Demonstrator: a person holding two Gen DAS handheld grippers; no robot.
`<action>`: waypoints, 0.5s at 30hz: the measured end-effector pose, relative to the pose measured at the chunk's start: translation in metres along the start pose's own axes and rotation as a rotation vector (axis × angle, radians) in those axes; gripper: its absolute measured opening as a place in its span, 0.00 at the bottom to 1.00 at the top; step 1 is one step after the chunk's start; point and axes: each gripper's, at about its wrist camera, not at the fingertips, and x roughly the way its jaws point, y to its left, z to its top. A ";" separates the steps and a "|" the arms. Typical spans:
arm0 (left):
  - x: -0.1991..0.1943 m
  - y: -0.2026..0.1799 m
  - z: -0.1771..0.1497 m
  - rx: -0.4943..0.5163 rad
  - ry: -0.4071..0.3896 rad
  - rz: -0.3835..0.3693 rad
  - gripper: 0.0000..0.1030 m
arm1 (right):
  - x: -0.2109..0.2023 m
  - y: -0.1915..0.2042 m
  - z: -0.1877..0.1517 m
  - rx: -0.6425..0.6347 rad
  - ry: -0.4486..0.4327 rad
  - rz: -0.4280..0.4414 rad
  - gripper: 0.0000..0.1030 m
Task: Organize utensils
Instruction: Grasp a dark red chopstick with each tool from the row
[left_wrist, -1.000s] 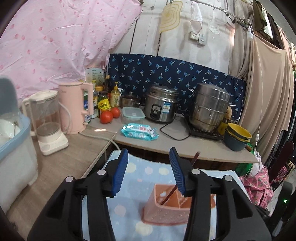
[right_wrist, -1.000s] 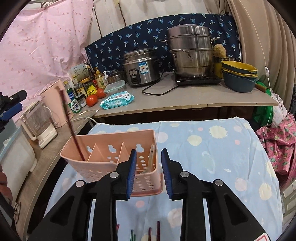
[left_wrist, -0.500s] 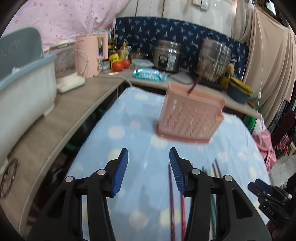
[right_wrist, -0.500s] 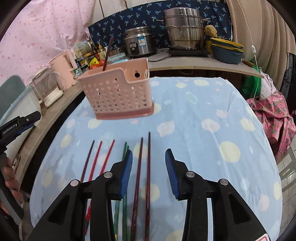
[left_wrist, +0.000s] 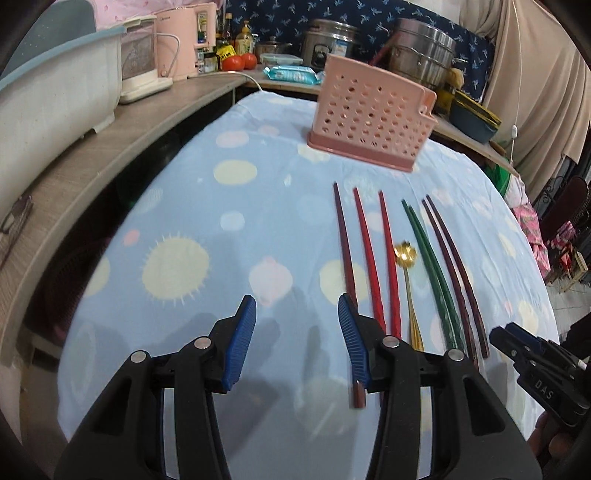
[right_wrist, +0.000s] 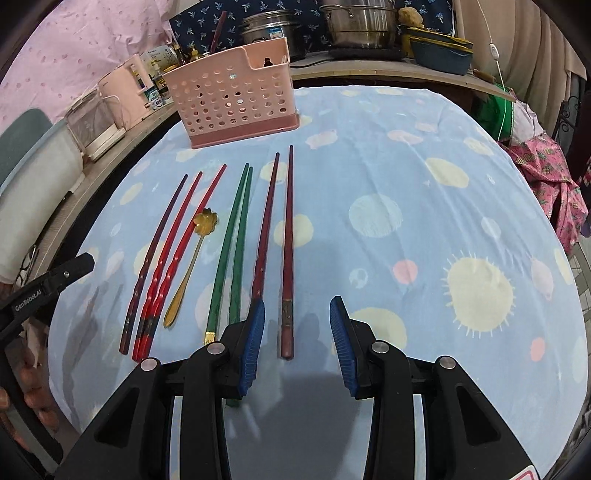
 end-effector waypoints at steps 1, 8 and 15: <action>0.000 -0.001 -0.004 0.004 0.005 -0.001 0.43 | 0.000 0.001 -0.002 -0.004 0.002 0.000 0.35; 0.000 -0.010 -0.018 0.034 0.023 -0.010 0.43 | 0.003 0.004 -0.007 -0.012 0.012 0.004 0.26; 0.002 -0.014 -0.026 0.039 0.044 -0.027 0.43 | 0.007 0.002 -0.009 -0.013 0.016 -0.007 0.19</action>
